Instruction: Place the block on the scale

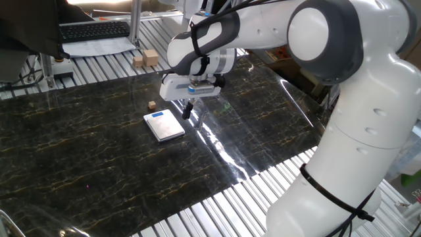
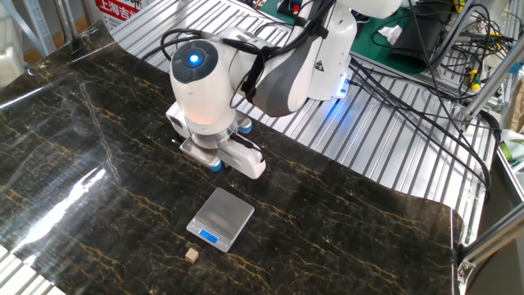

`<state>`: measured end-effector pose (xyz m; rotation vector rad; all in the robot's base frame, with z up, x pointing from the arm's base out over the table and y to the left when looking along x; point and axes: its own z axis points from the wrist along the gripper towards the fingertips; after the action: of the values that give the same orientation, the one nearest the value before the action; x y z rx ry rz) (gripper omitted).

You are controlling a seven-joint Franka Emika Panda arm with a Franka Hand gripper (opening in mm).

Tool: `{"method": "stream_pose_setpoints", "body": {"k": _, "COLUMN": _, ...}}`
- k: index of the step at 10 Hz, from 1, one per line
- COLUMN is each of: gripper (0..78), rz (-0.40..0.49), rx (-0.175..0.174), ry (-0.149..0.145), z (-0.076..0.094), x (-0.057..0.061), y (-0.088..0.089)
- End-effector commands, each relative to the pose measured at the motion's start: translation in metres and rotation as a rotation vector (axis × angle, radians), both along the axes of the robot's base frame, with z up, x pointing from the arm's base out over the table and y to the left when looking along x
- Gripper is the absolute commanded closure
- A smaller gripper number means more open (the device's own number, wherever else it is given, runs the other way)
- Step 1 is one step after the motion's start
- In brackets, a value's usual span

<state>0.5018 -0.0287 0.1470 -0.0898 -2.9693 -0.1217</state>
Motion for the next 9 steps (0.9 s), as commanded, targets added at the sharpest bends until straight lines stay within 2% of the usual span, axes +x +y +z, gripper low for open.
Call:
{"method": "stream_pose_setpoints", "body": {"k": 1, "gripper": 77.6, "rz": 0.012, "rx": 0.005, "ry": -0.009, "z": 0.0009, "x": 0.0004, "y": 0.0006}}
{"method": "stream_pose_setpoints", "body": {"k": 3, "gripper": 77.6, "rz": -0.001, "rx": 0.001, "ry": -0.036, "z": 0.0017, "x": 0.0005, "y": 0.0023}}
{"method": "stream_pose_setpoints", "body": {"k": 9, "gripper": 77.6, "rz": 0.016, "rx": -0.009, "ry": -0.03, "z": 0.0021, "x": 0.0004, "y": 0.0036}}
